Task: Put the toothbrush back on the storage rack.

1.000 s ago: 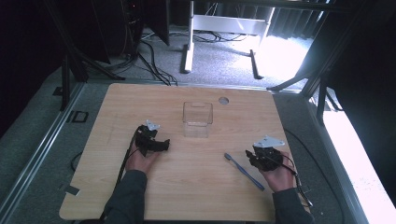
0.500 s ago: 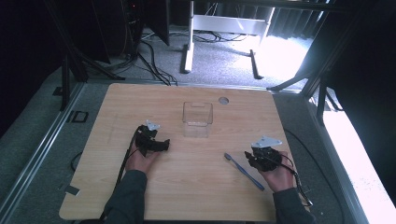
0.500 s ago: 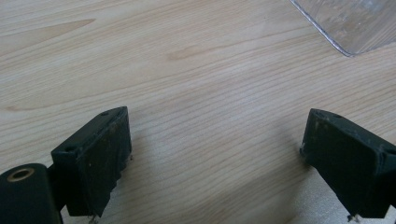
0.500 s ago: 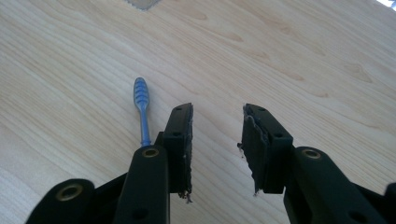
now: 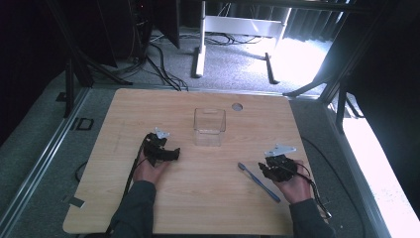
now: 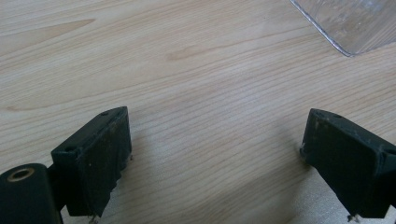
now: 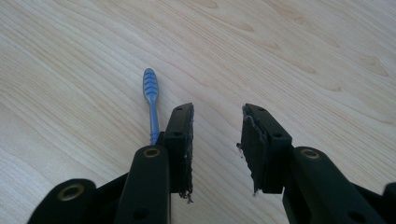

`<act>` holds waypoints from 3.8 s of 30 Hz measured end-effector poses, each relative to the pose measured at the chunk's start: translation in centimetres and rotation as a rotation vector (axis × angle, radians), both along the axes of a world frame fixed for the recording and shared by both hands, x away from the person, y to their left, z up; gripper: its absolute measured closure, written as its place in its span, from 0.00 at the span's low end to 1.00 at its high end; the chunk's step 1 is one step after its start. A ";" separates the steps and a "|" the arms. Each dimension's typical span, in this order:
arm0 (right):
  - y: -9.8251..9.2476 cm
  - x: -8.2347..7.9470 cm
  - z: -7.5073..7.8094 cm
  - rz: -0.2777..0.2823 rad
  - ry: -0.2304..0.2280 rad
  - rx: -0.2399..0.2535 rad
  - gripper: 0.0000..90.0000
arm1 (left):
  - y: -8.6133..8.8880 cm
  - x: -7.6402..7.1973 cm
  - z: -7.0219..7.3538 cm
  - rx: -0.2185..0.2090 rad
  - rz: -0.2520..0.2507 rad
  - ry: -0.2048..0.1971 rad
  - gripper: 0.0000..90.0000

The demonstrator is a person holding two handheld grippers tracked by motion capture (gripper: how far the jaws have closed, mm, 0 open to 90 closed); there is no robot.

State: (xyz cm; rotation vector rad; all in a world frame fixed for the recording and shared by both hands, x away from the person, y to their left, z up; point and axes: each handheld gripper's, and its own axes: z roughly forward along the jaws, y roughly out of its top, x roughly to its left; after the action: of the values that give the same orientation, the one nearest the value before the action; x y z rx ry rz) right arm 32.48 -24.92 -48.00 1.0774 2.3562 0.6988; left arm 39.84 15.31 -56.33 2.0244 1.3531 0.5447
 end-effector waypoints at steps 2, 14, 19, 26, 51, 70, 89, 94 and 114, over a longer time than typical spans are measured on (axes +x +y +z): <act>0.0 0.0 0.0 0.007 0.004 0.003 0.71 | 0.0 0.0 0.0 0.001 -0.001 0.001 0.10; 0.3 -0.2 0.3 0.024 0.023 -0.014 0.71 | 0.0 0.0 0.0 0.000 0.000 0.000 0.10; 0.6 -0.3 0.5 0.029 0.030 -0.023 0.72 | 0.0 0.0 0.0 0.001 0.000 0.000 0.10; 0.8 -0.3 0.5 0.033 0.047 -0.024 0.72 | 0.0 0.0 0.0 0.001 0.000 0.000 0.10; 1.5 -0.2 0.7 0.062 0.094 -0.057 0.73 | 0.0 0.0 0.0 0.001 0.000 0.001 0.10; 1.6 -0.3 0.7 0.073 0.128 -0.087 0.73 | 0.0 0.0 0.0 0.001 0.000 0.000 0.10; 1.9 -0.1 0.5 0.086 0.158 -0.115 0.72 | 0.0 0.0 0.0 0.001 0.000 0.000 0.10; 2.0 0.0 0.4 0.094 0.175 -0.118 0.72 | 0.0 0.0 0.0 0.001 0.000 0.000 0.10; 2.6 0.6 -0.6 0.091 0.223 -0.152 0.74 | 0.0 0.0 0.0 0.001 0.000 0.000 0.10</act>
State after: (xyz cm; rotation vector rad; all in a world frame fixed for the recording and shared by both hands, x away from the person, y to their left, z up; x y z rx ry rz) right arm 33.11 -22.34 -48.62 1.0339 2.6135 0.4397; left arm 39.83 15.31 -56.33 2.0251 1.3533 0.5451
